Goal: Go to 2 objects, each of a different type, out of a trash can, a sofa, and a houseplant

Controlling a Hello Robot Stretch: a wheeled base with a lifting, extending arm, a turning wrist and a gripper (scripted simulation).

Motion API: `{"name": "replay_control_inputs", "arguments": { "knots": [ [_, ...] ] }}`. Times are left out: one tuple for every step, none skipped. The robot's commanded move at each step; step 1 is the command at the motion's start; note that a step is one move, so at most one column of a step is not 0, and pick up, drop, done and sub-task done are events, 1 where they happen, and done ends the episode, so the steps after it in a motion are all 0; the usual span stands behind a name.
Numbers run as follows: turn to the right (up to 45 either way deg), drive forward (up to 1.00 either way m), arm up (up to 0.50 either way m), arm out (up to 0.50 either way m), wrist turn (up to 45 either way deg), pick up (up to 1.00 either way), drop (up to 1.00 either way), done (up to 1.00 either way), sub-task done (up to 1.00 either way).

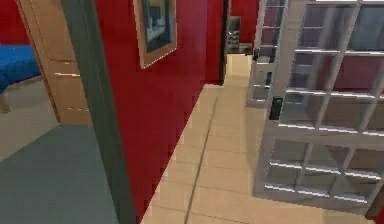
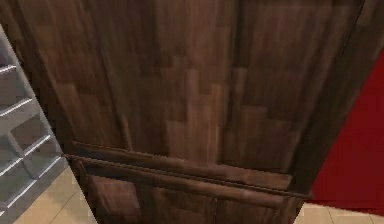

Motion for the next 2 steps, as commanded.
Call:
{"name": "replay_control_inputs", "arguments": {
  "knots": [
    [-30.0,0.0,0.0,0.0,0.0,0.0,0.0,0.0,0.0],
    [0.0,0.4,0.0,0.0,0.0,0.0,0.0,0.0,0.0]
  ]
}}
